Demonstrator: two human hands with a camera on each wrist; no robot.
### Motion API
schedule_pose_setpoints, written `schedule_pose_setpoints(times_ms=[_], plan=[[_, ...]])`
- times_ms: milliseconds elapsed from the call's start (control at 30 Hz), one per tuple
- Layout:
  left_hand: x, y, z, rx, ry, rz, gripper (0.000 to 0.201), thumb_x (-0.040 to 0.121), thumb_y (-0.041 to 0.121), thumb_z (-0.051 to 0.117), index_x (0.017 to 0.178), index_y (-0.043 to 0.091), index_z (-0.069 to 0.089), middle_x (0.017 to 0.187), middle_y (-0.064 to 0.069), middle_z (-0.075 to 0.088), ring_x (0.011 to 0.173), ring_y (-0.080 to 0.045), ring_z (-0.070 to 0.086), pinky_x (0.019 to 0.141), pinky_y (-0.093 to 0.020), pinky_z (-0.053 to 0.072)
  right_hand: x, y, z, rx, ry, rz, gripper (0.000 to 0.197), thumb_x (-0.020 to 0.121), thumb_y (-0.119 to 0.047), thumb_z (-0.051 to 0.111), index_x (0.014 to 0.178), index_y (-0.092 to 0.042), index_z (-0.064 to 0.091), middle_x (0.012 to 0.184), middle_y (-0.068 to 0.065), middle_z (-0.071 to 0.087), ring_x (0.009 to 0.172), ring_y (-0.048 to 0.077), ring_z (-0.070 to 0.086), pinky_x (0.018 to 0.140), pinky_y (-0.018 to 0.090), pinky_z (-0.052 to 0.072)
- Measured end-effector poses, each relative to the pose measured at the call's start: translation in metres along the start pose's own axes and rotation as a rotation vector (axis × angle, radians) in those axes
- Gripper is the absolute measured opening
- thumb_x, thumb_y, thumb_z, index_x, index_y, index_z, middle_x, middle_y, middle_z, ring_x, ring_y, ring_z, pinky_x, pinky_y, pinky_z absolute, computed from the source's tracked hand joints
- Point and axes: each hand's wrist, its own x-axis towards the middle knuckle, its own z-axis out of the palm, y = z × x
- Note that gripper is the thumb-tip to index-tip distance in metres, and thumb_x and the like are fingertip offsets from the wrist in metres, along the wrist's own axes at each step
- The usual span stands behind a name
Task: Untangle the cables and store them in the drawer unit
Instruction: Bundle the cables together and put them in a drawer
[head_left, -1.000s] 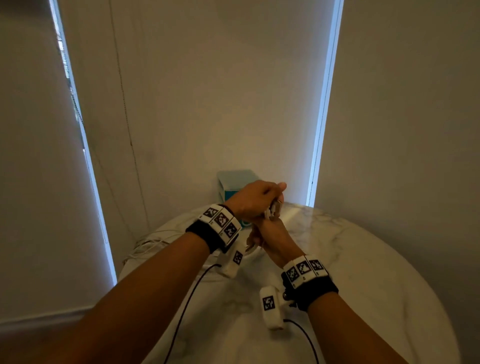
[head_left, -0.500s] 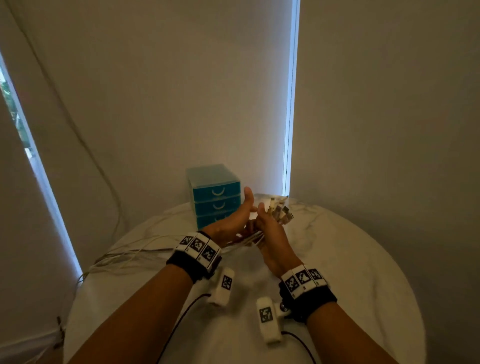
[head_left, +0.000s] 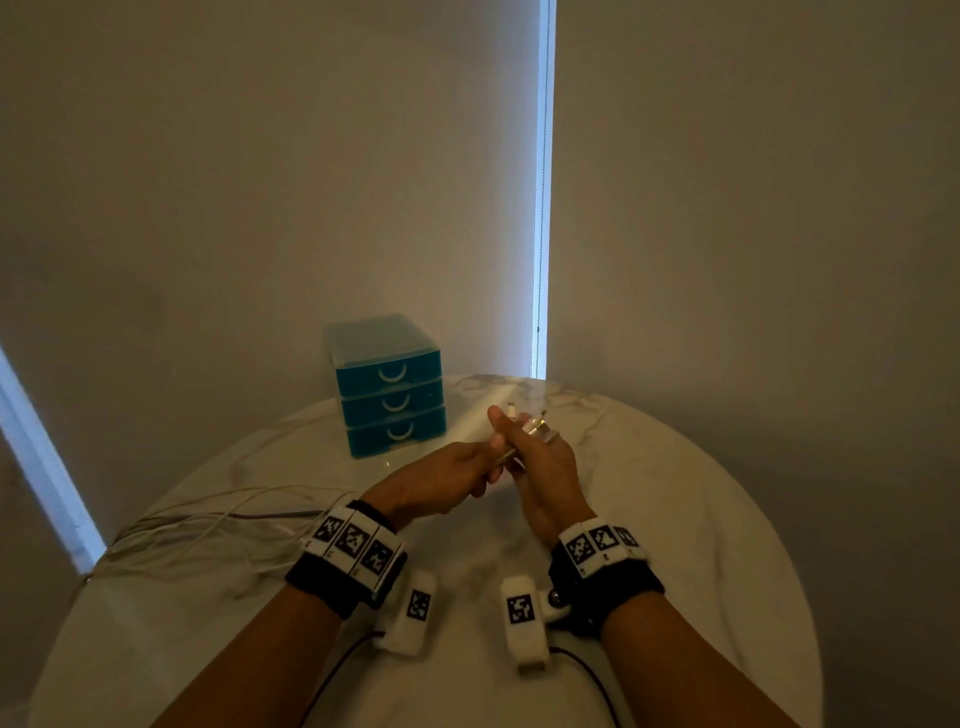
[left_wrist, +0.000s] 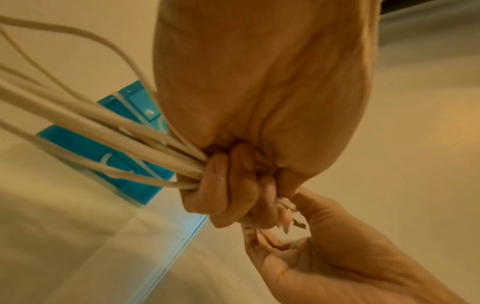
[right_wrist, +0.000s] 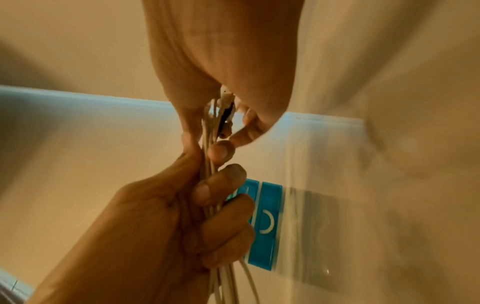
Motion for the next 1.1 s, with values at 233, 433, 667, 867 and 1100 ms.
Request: schedule_pose_setpoints(times_ms=[233,433,667,867,1100], plan=[[0.000,-0.017,0.006,-0.199,-0.004,-0.019,0.056,0.112,0.056,0.027,0.121,0.017,0.066,0.084,0.007,0.056,0.056,-0.004,0.045,0.051,-0.014,0.038,-0.005,-0.004,0.006,-0.163,0.002,-0.171,0.041,0.098,-0.025,0.078,0.135,-0.034,0.063,0.110,0.006,0.078,0.091,0.019,0.074,0.066,0.032,0.059],[-0.001,-0.023,0.008,-0.416,-0.005,0.026,0.041,0.115,0.041,0.034,0.101,0.017,0.063,0.078,-0.001,0.053,0.055,-0.008,0.042,0.051,-0.020,0.038,-0.009,0.001,0.017,-0.230,-0.005,-0.215,0.029,0.101,-0.035,0.074,0.128,-0.027,0.070,0.114,-0.002,0.079,0.101,0.014,0.077,0.070,0.025,0.061],[-0.005,-0.017,0.005,-0.289,0.086,-0.045,0.048,0.114,0.050,0.026,0.129,0.020,0.062,0.084,0.001,0.057,0.061,-0.009,0.041,0.053,-0.021,0.035,-0.003,-0.003,0.020,-0.009,0.032,-0.042,0.043,0.094,-0.051,0.075,0.121,-0.018,0.077,0.112,0.009,0.081,0.104,0.027,0.077,0.093,0.045,0.060],[-0.009,-0.020,0.006,-0.195,0.101,-0.021,0.056,0.112,0.058,0.028,0.126,0.019,0.065,0.087,0.003,0.061,0.061,-0.007,0.045,0.053,-0.018,0.038,0.003,-0.004,0.009,0.108,0.124,0.019,0.023,0.104,-0.021,0.066,0.119,-0.008,0.077,0.117,0.024,0.076,0.094,0.032,0.073,0.066,0.035,0.059],[-0.005,-0.021,0.004,-0.218,0.096,0.009,0.057,0.109,0.061,0.035,0.120,0.017,0.070,0.083,0.009,0.060,0.062,-0.005,0.049,0.056,-0.018,0.041,0.010,-0.009,-0.007,0.041,0.093,-0.029,0.022,0.103,-0.001,0.061,0.116,-0.010,0.076,0.121,0.022,0.074,0.093,0.025,0.073,0.070,0.028,0.062]])
